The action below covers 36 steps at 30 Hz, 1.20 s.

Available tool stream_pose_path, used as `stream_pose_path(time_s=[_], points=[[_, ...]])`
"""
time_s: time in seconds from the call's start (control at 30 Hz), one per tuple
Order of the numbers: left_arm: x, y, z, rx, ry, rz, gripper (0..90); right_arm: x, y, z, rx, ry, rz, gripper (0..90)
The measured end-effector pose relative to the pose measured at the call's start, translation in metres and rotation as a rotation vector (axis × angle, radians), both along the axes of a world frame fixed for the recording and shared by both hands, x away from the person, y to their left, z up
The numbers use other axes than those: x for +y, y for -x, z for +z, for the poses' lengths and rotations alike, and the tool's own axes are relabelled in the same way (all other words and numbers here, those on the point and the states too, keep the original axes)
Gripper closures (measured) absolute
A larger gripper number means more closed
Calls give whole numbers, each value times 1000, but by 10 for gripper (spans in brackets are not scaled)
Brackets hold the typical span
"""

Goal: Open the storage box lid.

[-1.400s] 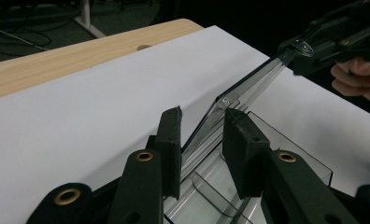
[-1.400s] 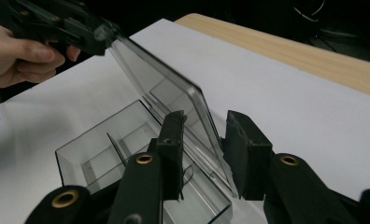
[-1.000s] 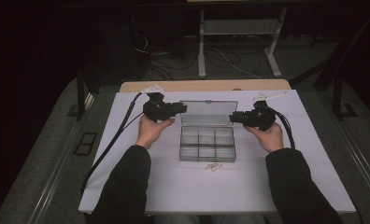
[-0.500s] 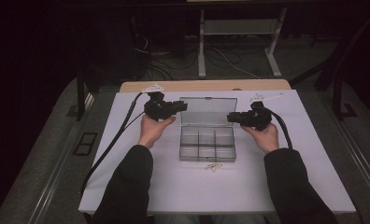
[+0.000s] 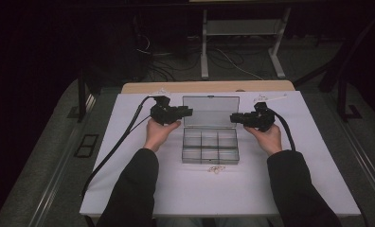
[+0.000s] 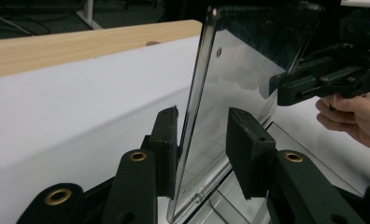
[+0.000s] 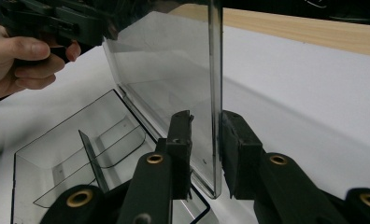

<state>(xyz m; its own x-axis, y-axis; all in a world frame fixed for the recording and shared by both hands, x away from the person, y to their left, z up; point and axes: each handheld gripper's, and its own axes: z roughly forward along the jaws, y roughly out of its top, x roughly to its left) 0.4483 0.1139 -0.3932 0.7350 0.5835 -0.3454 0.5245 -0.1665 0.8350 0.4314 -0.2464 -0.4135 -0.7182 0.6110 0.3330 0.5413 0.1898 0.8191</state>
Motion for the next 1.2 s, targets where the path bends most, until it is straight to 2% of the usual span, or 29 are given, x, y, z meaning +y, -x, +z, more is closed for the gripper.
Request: stream_pose_path(time_s=[0.13,0.23,0.4,0.5,0.6,0.63,0.73,0.97,1.2], points=[[-2,-2,-9,25,-30,-4,630,0,-1,-1,0,-2,-5,738],[-1,-3,-19,51,-10,2,640,0,-2,-3,-5,-2,-9,737],[5,-7,-31,95,5,-1,662,0,-5,-5,12,-2,-18,734],[7,-8,-34,106,21,5,689,0,-7,-8,18,-4,-22,724],[9,-9,-36,112,19,7,702,1,-9,-11,29,5,-36,696],[9,-9,-36,118,18,9,700,3,-10,-13,42,26,-52,691],[8,-8,-38,131,6,21,700,4,-11,-16,52,34,-51,680],[7,-10,-44,154,11,34,691,3,-13,-21,83,19,-61,652],[7,-12,-49,179,15,26,645,2,-15,-26,121,6,-68,610]])
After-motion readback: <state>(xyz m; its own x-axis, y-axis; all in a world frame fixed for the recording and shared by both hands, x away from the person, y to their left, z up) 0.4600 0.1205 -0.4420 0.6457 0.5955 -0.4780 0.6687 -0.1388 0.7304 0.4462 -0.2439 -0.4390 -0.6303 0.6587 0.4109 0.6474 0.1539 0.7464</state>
